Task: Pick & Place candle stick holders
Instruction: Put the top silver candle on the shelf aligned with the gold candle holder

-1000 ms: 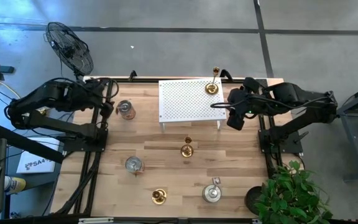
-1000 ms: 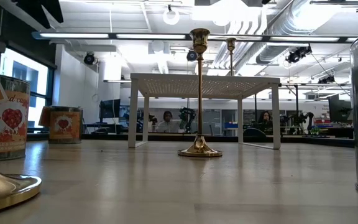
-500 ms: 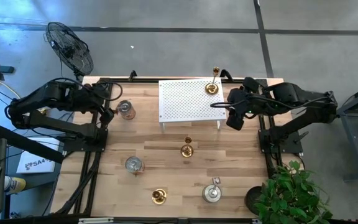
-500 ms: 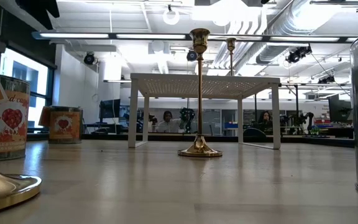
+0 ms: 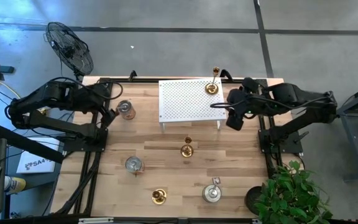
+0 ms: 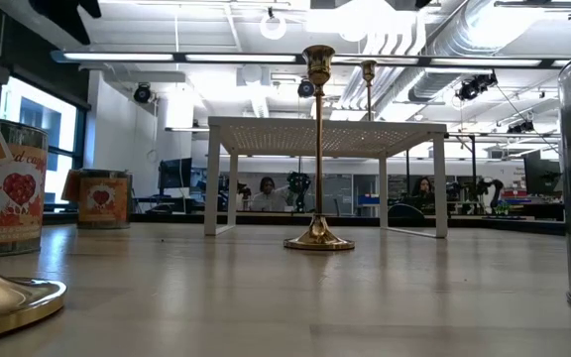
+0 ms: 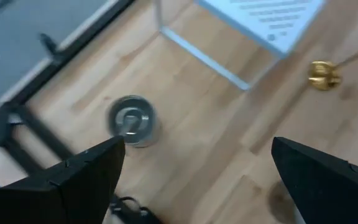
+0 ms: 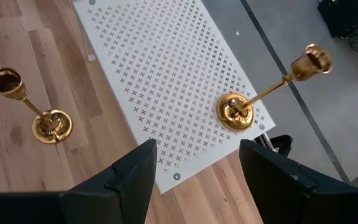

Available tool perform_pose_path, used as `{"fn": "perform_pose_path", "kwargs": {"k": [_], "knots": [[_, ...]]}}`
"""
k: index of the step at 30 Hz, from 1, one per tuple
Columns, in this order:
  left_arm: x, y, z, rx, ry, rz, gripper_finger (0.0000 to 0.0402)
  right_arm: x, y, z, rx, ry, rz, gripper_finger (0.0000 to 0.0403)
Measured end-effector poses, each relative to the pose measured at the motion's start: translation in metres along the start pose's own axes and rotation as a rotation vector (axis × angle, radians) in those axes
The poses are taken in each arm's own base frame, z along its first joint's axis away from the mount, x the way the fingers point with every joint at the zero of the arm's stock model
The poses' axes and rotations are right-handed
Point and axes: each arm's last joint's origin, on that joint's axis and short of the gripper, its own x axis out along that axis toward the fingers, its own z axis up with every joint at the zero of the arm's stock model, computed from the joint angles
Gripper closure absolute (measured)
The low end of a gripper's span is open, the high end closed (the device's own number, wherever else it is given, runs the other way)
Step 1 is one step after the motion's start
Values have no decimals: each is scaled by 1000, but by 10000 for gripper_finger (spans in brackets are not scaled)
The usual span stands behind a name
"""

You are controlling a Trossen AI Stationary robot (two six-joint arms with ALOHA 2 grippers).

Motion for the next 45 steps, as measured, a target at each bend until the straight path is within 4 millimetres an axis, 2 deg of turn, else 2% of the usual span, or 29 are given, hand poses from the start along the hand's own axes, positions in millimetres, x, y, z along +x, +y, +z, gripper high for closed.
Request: {"fn": "perform_pose_path", "kwargs": {"k": [4, 9, 22, 36, 45], "knots": [[1, -6, 6, -20, -29, -85, 2, 13, 7, -7, -26, 51, 13, 178], [0, -8, 10, -30, -62, -108, 2, 26, 15, -9, -38, 49, 40, 178], [1, -8, 11, 17, -89, -82, 2, 21, 14, -2, -3, -24, 63, 179], [0, -10, 11, 112, -83, -118, 2, 21, 14, -2, -1, -28, 66, 178], [0, -9, 11, 105, -91, -96, 2, 21, 15, -2, 3, -24, 75, 178]]}}
